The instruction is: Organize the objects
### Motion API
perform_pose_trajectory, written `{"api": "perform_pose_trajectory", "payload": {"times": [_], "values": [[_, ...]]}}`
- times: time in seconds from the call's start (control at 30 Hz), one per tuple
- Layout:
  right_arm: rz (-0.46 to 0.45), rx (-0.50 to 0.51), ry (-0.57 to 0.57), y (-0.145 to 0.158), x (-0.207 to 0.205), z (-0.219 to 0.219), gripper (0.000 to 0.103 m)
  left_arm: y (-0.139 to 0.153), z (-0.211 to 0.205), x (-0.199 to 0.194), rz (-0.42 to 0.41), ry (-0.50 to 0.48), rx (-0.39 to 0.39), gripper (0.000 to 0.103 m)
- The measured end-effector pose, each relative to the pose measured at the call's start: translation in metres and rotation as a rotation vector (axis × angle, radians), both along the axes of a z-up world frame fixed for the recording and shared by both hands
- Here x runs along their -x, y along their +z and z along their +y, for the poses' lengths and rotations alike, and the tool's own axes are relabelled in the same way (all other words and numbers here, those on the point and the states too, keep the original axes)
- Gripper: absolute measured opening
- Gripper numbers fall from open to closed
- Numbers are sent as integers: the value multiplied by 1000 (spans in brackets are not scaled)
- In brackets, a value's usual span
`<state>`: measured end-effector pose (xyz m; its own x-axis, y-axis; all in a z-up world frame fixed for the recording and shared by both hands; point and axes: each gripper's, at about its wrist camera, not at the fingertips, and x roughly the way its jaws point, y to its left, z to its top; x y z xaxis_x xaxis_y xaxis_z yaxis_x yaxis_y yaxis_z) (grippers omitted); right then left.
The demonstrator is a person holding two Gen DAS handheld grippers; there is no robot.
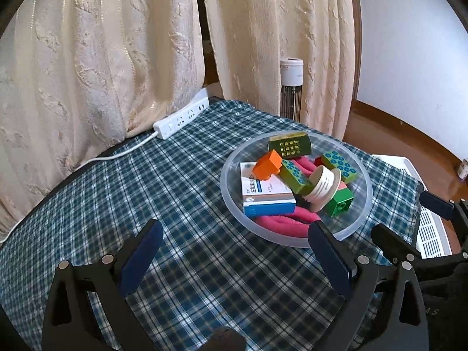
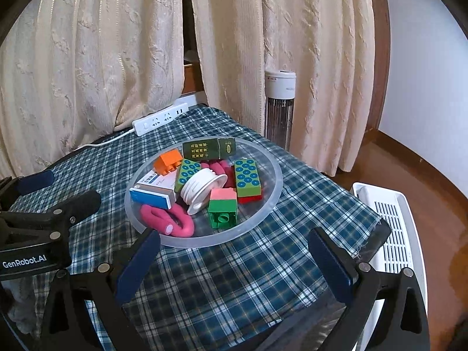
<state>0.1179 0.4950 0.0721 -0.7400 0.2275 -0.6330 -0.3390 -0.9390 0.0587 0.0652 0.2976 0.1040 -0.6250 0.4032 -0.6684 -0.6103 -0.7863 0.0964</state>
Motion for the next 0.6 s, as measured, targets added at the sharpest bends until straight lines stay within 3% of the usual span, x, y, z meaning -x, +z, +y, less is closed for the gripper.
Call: {"api": "perform_pose_trajectory", "payload": {"times": [0.3, 0.5, 0.6], "values": [[-14, 6, -11, -6, 2, 4, 103, -10, 4, 7, -65, -19, -5, 100], [-16, 13, -16, -7, 4, 6, 103, -10, 4, 3, -18, -23, 1, 100], [-16, 14, -15, -6, 4, 7, 103, -10, 3, 6, -34, -26, -1, 100]]}}
